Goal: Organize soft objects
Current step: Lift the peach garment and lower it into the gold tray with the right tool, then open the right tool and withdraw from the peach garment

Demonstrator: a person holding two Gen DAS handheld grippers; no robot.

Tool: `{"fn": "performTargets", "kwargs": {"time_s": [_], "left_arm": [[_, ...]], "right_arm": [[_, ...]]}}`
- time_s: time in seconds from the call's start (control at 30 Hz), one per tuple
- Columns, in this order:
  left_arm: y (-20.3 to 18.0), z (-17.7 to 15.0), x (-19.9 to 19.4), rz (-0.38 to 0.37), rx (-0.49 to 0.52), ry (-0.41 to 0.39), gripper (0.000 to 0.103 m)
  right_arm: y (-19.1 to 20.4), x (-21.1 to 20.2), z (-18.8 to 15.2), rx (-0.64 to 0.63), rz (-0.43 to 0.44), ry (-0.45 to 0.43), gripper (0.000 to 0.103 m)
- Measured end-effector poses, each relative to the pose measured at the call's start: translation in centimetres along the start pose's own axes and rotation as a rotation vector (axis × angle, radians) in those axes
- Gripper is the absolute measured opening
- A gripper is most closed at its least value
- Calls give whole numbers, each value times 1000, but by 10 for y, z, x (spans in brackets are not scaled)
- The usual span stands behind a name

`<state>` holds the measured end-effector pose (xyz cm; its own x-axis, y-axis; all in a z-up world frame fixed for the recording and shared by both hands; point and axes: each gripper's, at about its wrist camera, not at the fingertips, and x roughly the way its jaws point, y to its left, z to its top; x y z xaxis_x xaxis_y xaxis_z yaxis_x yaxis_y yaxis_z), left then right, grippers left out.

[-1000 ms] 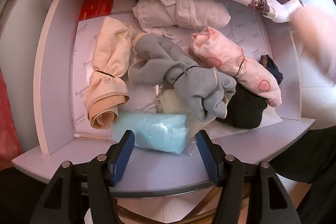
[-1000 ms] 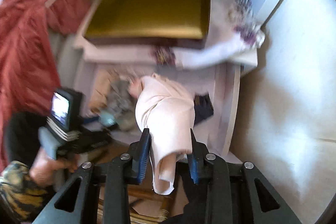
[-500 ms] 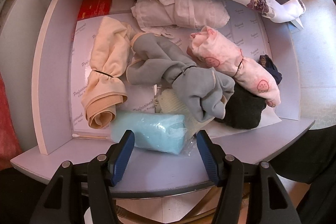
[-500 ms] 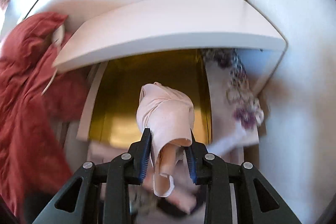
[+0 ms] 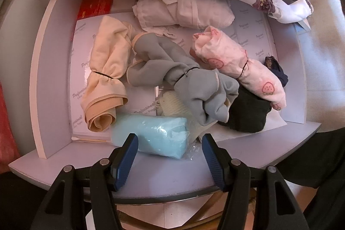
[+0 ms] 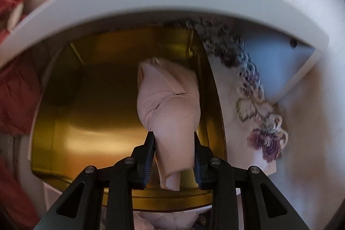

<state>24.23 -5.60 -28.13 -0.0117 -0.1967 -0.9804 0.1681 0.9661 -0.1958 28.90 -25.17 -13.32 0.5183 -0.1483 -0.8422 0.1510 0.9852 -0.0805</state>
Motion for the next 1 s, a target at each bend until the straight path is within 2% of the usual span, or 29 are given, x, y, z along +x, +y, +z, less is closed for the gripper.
{"fn": "performTargets", "kwargs": {"time_s": [0.07, 0.2, 0.33, 0.4, 0.8, 1.0], "left_arm": [[0, 1, 0, -2, 1, -1, 62], [0, 0, 1, -2, 2, -3, 62], [0, 0, 1, -1, 2, -3, 62], [0, 0, 2, 0, 5, -4, 62], [1, -1, 3, 1, 7, -11, 62], [1, -1, 3, 2, 8, -12, 62]], "right_arm": [[-3, 8, -2, 1, -21, 25, 35], [-6, 9, 2, 7, -27, 23, 43], [-4, 2, 0, -14, -27, 13, 47], [-4, 1, -2, -21, -30, 13, 54], [-7, -15, -9, -48, -31, 6, 64], [-6, -22, -15, -74, -47, 10, 65]]}}
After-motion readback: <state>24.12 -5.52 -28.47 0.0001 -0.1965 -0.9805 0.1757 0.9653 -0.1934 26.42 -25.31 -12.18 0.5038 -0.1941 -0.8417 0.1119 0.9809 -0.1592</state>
